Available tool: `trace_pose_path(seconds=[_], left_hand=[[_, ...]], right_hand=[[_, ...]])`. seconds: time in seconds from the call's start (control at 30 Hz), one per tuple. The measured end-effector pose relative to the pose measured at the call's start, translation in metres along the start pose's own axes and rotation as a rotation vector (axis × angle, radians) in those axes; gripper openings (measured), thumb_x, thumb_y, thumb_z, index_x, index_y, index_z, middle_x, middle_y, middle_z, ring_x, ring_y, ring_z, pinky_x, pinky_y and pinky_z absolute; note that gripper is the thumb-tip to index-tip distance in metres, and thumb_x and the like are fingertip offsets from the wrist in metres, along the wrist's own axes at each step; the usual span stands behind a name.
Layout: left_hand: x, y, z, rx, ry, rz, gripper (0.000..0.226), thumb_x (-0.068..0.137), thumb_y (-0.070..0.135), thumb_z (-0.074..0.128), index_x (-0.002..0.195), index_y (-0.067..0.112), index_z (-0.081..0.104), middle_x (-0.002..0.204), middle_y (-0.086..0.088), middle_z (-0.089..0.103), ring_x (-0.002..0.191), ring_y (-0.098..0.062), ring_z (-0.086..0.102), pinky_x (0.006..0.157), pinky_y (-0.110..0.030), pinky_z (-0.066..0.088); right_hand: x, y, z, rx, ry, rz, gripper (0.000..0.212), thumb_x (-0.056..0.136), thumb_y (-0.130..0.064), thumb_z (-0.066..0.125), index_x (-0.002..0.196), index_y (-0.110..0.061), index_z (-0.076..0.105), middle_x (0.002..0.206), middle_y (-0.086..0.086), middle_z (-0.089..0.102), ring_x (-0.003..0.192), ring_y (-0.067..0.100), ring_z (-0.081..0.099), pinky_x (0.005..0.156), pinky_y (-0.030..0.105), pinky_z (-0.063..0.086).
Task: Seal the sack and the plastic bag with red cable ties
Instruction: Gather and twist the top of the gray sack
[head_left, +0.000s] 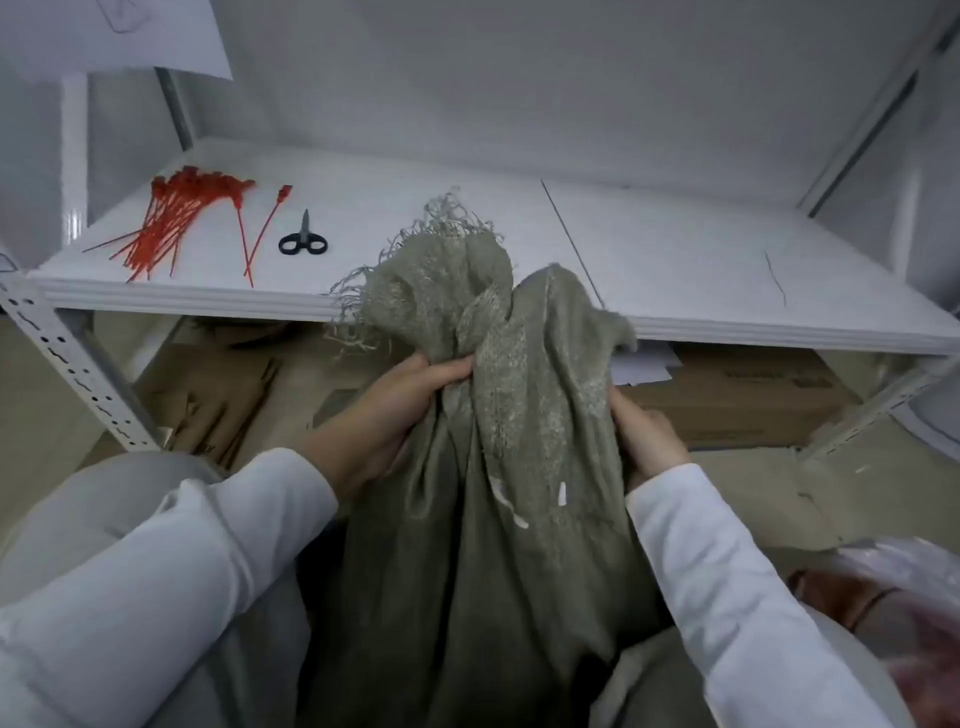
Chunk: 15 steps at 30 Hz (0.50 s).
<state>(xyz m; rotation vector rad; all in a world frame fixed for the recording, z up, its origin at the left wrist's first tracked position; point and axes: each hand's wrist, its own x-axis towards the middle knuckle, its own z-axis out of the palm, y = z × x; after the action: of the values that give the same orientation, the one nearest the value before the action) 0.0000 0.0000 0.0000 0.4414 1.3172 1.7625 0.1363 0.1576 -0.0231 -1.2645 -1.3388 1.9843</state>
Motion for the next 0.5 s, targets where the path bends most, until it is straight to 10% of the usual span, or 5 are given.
trace_pose_path(seconds=[0.07,0.23,0.4,0.5], left_hand=[[0.0,0.002,0.001,0.002,0.007,-0.001,0.015,0.093,0.011,0.053,0.099,0.015,0.066,0.087,0.001,0.076,0.078,-0.012,0.072,0.069,-0.022,0.058],[0.002,0.004,0.001,-0.001,0.064,-0.042,0.02,0.091,0.015,0.054,0.104,0.008,0.068,0.086,-0.006,0.075,0.076,-0.017,0.072,0.065,-0.024,0.058],[0.0,0.008,0.0,-0.057,0.039,-0.126,0.042,0.088,0.015,0.041,0.058,0.011,0.07,0.058,-0.006,0.067,0.051,-0.017,0.065,0.048,-0.018,0.051],[-0.007,0.006,0.005,-0.044,-0.056,-0.128,0.039,0.09,0.017,0.043,0.068,0.01,0.074,0.066,-0.006,0.071,0.057,-0.017,0.068,0.05,-0.018,0.053]], right_hand=[[-0.002,0.004,0.002,0.092,-0.104,0.086,0.115,0.038,-0.044,0.094,0.135,-0.003,0.048,0.104,0.019,0.071,0.09,0.033,0.071,0.076,0.045,0.058],[-0.009,-0.006,0.004,0.093,-0.158,-0.238,0.028,0.082,-0.001,0.068,0.108,-0.008,0.063,0.079,0.01,0.073,0.071,0.023,0.071,0.059,0.032,0.057],[-0.017,-0.031,-0.006,0.066,-0.072,-0.807,0.065,0.072,0.004,0.068,0.132,-0.004,0.045,0.124,0.017,0.062,0.116,0.029,0.06,0.101,0.043,0.047],[-0.023,-0.04,-0.01,0.068,-0.099,-0.935,0.079,0.074,0.011,0.063,0.143,0.007,0.025,0.14,0.023,0.046,0.131,0.032,0.045,0.111,0.041,0.037]])
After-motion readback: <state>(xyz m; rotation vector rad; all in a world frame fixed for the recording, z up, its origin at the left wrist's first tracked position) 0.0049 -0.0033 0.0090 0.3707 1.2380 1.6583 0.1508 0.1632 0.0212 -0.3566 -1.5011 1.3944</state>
